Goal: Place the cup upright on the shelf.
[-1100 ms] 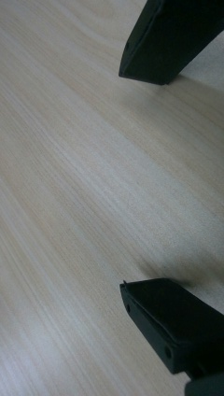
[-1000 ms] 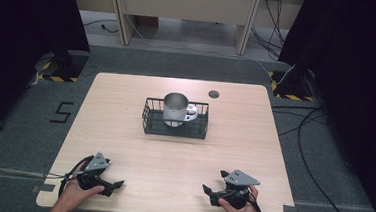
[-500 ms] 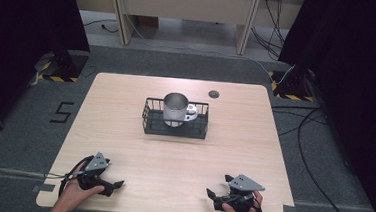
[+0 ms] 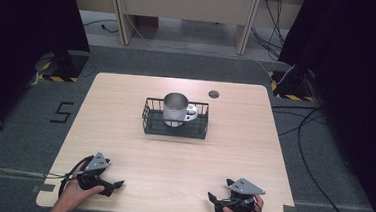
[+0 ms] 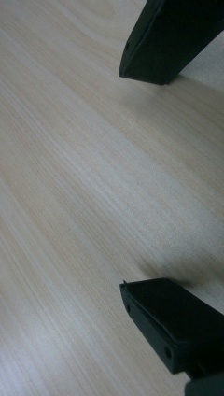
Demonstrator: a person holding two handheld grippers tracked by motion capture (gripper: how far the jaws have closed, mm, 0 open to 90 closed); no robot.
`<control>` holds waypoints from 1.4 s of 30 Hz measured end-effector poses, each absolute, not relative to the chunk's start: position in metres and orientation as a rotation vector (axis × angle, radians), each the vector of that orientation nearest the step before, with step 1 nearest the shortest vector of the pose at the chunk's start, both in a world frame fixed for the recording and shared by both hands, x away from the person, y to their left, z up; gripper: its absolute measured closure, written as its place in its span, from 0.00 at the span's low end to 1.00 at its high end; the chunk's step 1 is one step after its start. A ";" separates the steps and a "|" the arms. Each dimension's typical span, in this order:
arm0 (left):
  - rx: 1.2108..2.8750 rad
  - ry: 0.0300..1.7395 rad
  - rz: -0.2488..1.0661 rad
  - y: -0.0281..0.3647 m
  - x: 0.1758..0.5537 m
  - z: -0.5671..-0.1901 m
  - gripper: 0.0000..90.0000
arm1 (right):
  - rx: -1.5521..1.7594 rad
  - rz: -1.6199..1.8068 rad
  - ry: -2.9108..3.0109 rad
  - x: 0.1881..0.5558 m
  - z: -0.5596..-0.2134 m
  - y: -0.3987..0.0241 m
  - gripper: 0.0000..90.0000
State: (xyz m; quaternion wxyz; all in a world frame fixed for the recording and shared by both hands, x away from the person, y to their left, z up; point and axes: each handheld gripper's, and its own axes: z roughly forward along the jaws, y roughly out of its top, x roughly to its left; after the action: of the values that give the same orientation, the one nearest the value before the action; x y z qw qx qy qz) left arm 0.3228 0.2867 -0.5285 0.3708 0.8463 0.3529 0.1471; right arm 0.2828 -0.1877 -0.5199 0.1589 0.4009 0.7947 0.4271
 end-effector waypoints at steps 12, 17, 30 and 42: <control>2.169 0.905 0.379 0.287 0.323 -0.529 0.00 | 1.163 1.170 2.274 0.276 -0.529 -0.189 0.17; 2.169 0.905 0.379 0.287 0.323 -0.529 0.00 | 1.120 1.149 2.253 0.272 -0.532 -0.189 0.17; 2.169 0.905 0.379 0.287 0.323 -0.529 0.00 | 1.080 1.198 2.173 0.260 -0.542 -0.191 0.16; 2.169 0.905 0.379 0.287 0.323 -0.529 0.00 | 1.070 1.221 2.150 0.259 -0.545 -0.192 0.16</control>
State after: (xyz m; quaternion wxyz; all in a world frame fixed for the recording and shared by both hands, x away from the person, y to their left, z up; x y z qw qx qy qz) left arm 0.3227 0.2867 -0.5286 0.3713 0.8460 0.3529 0.1478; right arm 0.2588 -0.1922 -0.5445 0.2218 0.3872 0.7782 0.4418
